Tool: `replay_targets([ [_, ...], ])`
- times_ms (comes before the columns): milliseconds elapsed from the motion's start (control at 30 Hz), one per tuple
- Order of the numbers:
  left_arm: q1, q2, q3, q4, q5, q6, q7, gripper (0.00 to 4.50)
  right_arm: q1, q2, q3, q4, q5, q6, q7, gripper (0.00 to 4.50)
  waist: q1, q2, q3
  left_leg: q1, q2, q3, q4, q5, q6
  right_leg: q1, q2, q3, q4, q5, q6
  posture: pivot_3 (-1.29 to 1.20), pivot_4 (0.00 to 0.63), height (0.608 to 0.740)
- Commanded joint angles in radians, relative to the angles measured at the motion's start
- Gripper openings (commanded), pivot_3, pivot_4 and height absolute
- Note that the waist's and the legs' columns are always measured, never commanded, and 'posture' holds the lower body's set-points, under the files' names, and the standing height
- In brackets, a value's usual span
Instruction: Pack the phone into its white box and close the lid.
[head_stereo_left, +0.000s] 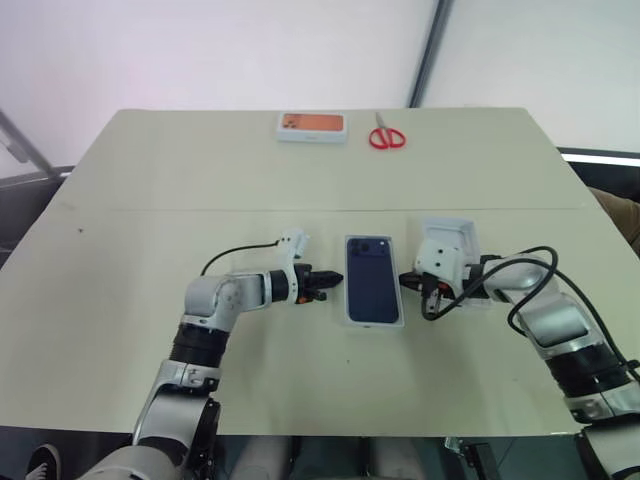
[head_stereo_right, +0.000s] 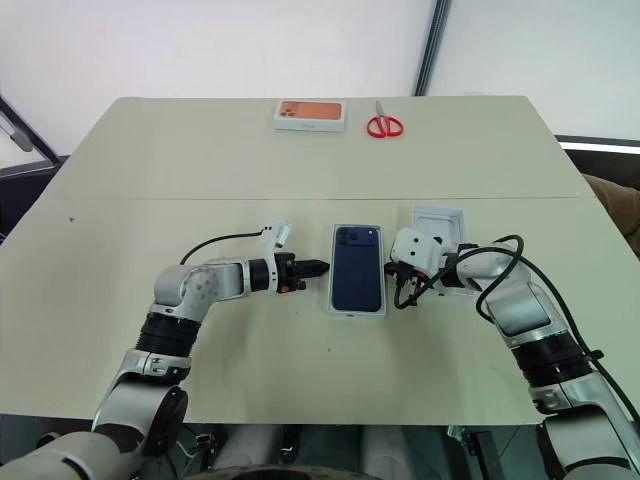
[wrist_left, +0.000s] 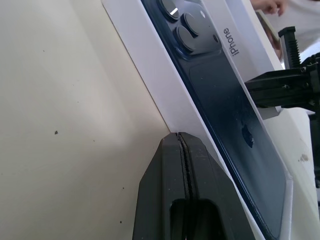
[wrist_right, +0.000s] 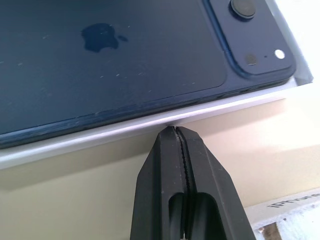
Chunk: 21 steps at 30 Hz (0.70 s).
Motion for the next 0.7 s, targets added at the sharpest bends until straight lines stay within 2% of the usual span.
replay_targets([
  [33, 0.01, 0.034, 0.022, -0.049, -0.022, 0.021, -0.022, 0.03, 0.025, -0.037, -0.04, -0.036, 0.022, -0.003, 0.014, 0.02, 0.0, 0.0, 0.0, 0.0, 0.0, 0.0, 0.0, 0.0, 0.0, 0.0, 0.0, 0.0, 0.0, 0.0, 0.0, 0.0, 0.15, 0.74],
  [367, 0.055, 0.185, 0.078, -0.133, -0.033, -0.022, -0.102, 0.03, 0.097, -0.088, -0.101, -0.093, 0.063, 0.03, 0.016, 0.02, 0.0, 0.0, 0.0, 0.0, 0.0, 0.0, 0.0, 0.0, 0.0, 0.0, 0.0, 0.0, 0.0, 0.0, 0.0, 0.0, 0.15, 0.74],
  [500, 0.068, 0.251, 0.099, -0.163, -0.027, -0.091, -0.162, 0.03, 0.117, -0.091, -0.131, -0.112, 0.083, 0.048, -0.002, 0.02, 0.0, 0.0, 0.0, 0.0, 0.0, 0.0, 0.0, 0.0, 0.0, -0.001, 0.0, 0.0, 0.0, 0.0, 0.0, 0.0, 0.15, 0.74],
  [600, 0.08, 0.288, 0.118, -0.177, -0.046, -0.11, -0.21, 0.03, 0.097, -0.05, -0.172, -0.158, 0.169, 0.177, -0.02, 0.02, 0.0, 0.0, 0.0, 0.0, 0.001, 0.0, -0.001, 0.0, 0.0, -0.001, 0.0, 0.0, 0.0, 0.0, 0.0, 0.0, 0.15, 0.74],
  [633, 0.085, 0.302, 0.128, -0.177, -0.05, -0.131, -0.234, 0.26, 0.079, -0.031, -0.194, -0.171, 0.204, 0.254, -0.043, 0.0, -0.001, 0.0, 0.0, 0.0, 0.001, 0.0, -0.001, 0.0, 0.0, -0.001, 0.0, 0.0, 0.0, 0.0, 0.0, 0.0, 0.15, 0.74],
  [700, 0.088, 0.324, 0.145, -0.175, -0.052, -0.168, -0.264, 0.86, 0.056, -0.025, -0.221, -0.2, 0.243, 0.334, -0.065, 0.55, -0.002, 0.001, 0.001, 0.0, 0.002, 0.0, -0.001, 0.0, 0.0, -0.001, 0.0, 0.0, 0.0, 0.0, 0.0, 0.0, 0.15, 0.74],
])
